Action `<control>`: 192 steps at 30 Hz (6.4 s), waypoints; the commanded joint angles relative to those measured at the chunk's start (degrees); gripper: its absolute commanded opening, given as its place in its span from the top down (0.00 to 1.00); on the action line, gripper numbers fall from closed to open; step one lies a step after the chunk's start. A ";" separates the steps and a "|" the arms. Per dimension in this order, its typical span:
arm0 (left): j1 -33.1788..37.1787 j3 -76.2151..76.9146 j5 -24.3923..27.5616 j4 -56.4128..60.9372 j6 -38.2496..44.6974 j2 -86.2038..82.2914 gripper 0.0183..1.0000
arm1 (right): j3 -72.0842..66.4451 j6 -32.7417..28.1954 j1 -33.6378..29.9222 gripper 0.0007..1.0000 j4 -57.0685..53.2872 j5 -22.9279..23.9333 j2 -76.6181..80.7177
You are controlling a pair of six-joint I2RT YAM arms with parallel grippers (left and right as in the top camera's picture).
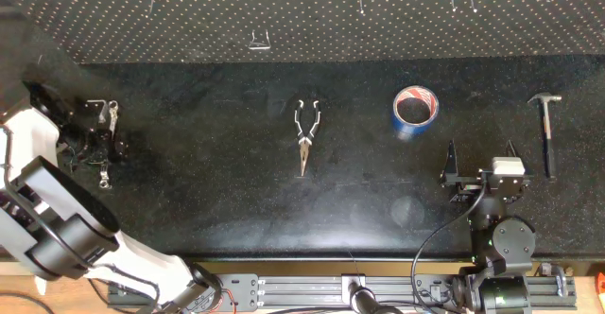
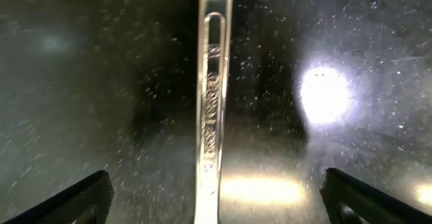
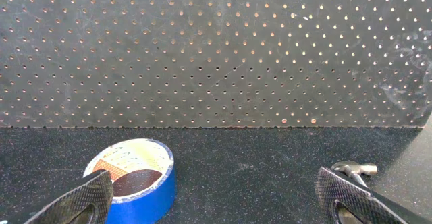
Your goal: Place Tools Onto Pegboard
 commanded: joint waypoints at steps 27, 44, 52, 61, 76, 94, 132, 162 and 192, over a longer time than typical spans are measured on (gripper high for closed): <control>-13.94 -32.81 -1.55 38.47 -25.14 -55.34 0.99 | -0.15 -0.98 0.44 0.02 -0.37 0.70 -0.26; -31.56 -32.04 -2.23 48.61 -31.34 -43.08 0.99 | -0.15 -0.96 0.44 0.02 -0.35 0.70 -0.26; -31.56 -31.47 -3.78 50.73 -31.78 -42.07 0.99 | -0.15 -0.98 0.44 0.02 -0.37 0.70 -0.26; -31.56 -31.10 -3.76 53.83 -31.76 -38.42 0.99 | -0.15 -0.96 0.44 0.02 -0.35 0.70 -0.26; -31.52 -29.29 -3.74 57.57 -31.74 -31.82 0.99 | -0.15 -0.98 0.44 0.02 -0.37 0.70 -0.26; -45.18 -29.29 1.40 15.37 -51.84 -52.76 0.00 | -0.15 -0.98 0.44 0.02 -0.35 0.70 -0.26; -70.03 2.45 -2.54 8.46 -65.46 4.96 0.00 | -0.15 -0.98 0.44 0.02 -0.37 0.70 -0.26; -70.20 2.45 -5.03 8.63 -64.00 6.69 0.50 | -0.15 -0.98 0.44 0.02 -0.37 0.70 -0.26; -58.86 -20.83 -24.98 76.48 -45.35 -25.33 0.99 | -0.15 -0.96 0.44 0.02 -0.37 0.70 -0.26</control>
